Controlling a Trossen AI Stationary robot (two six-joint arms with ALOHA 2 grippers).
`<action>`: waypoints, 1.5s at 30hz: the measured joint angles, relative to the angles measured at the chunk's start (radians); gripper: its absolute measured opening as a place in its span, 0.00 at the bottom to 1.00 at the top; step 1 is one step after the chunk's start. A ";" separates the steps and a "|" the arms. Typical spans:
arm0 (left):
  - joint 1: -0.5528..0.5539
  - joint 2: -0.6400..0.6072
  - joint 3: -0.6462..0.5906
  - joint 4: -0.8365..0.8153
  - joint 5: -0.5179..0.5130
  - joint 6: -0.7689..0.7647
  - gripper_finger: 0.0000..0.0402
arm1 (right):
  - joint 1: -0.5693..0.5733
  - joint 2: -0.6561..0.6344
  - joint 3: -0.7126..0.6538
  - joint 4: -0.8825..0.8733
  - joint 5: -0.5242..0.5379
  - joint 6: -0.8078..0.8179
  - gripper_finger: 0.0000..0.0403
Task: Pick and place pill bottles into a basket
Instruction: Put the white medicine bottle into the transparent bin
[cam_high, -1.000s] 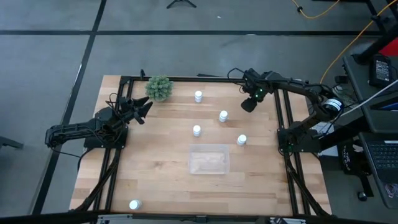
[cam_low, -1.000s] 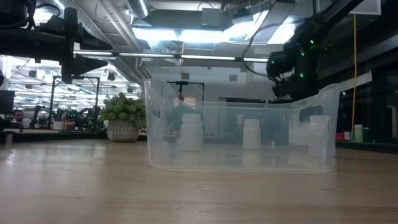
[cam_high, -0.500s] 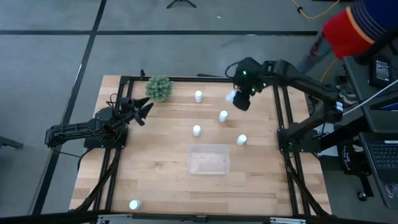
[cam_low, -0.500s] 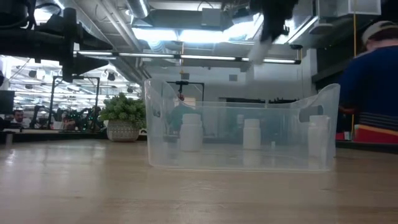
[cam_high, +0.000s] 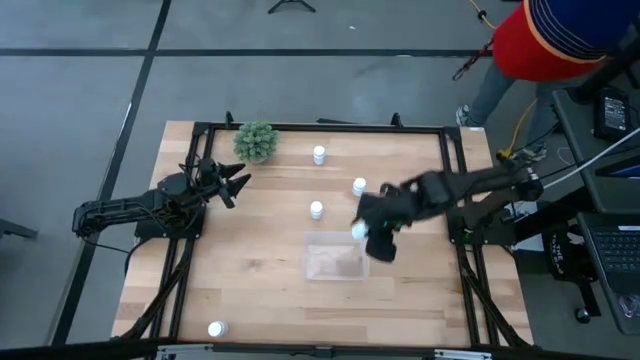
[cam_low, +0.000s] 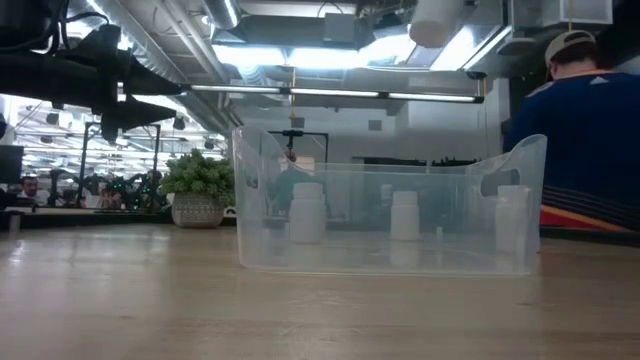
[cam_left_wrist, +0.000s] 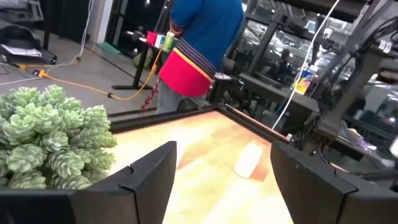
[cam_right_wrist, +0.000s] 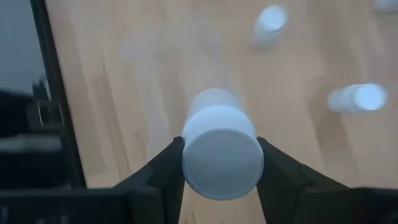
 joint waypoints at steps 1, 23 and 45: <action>0.000 0.000 0.000 0.000 -0.001 0.000 0.63 | 0.013 0.023 0.000 -0.004 0.000 -0.011 0.37; -0.001 0.000 0.000 -0.002 0.025 -0.089 0.63 | 0.033 0.162 0.001 0.102 -0.006 -0.182 0.37; -0.001 0.000 0.000 -0.008 0.226 0.035 0.63 | -0.008 0.411 -0.006 0.089 -0.032 -0.054 0.37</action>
